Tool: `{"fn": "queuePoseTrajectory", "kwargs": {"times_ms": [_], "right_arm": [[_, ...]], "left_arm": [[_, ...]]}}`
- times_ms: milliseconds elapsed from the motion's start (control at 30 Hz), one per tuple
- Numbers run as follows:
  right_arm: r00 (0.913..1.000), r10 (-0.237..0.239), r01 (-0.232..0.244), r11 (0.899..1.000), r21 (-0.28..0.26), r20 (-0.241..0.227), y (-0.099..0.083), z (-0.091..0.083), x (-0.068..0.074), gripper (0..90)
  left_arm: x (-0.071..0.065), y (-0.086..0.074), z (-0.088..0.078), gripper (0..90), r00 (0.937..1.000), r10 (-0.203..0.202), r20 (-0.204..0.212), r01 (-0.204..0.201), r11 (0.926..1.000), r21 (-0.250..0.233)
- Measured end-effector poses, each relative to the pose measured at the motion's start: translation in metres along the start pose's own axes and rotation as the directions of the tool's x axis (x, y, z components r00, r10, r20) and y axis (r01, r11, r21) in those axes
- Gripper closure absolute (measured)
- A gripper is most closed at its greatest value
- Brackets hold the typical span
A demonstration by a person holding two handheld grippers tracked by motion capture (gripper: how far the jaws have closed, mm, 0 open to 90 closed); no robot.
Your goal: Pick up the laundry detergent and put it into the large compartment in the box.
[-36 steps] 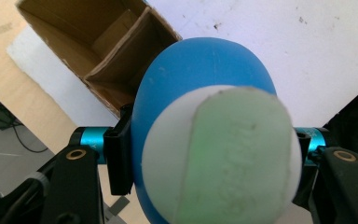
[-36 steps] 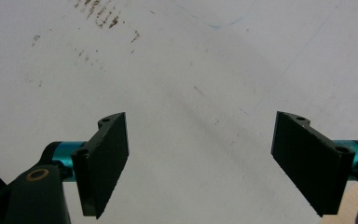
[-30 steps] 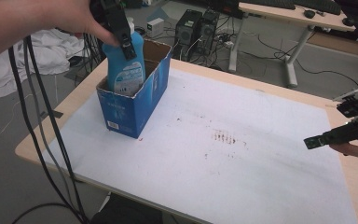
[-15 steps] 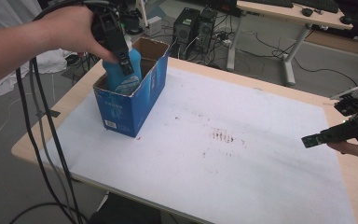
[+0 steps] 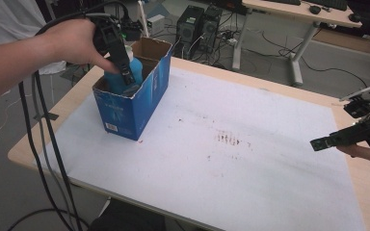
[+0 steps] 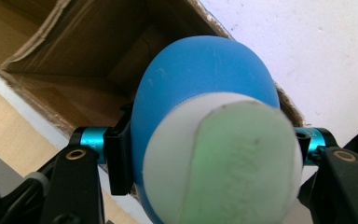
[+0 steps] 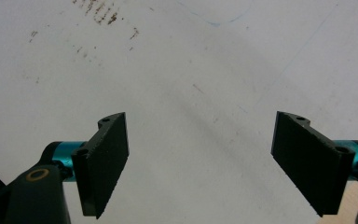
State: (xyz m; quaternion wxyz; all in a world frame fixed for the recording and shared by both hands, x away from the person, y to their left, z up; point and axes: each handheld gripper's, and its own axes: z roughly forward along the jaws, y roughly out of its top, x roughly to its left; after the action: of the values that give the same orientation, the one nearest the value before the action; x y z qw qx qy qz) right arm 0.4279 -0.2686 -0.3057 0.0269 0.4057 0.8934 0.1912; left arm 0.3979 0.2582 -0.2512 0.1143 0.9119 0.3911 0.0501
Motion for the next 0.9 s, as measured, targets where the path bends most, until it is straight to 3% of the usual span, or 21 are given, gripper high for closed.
{"fn": "queuePoseTrajectory", "kwargs": {"times_ms": [33,167,500,600,900], "right_arm": [[1.0000,-0.002,0.002,1.000,-0.002,0.001,0.000,0.000,0.000,18.3],[1.0000,-0.006,0.006,1.000,0.000,-0.002,0.000,0.001,0.000,18.3],[1.0000,0.000,0.000,1.000,0.000,-0.003,-0.002,0.001,-0.001,18.3],[1.0000,-0.002,0.002,1.000,0.001,-0.002,-0.002,0.001,-0.002,18.3],[1.0000,-0.001,0.001,1.000,-0.001,-0.006,-0.004,0.001,-0.003,18.3]], "left_arm": [[0.002,0.000,0.000,37.9,0.9996,0.029,0.001,-0.029,0.9994,0.021],[0.003,0.000,0.007,37.9,0.9988,0.048,-0.001,-0.048,0.9985,0.027],[0.009,-0.003,0.020,37.8,0.9989,0.047,-0.002,-0.047,0.9985,0.030],[0.009,-0.004,0.025,37.8,0.9977,0.067,0.002,-0.067,0.9971,0.036],[0.009,-0.004,0.032,37.5,0.9973,0.073,-0.001,-0.073,0.9967,0.035]]}}
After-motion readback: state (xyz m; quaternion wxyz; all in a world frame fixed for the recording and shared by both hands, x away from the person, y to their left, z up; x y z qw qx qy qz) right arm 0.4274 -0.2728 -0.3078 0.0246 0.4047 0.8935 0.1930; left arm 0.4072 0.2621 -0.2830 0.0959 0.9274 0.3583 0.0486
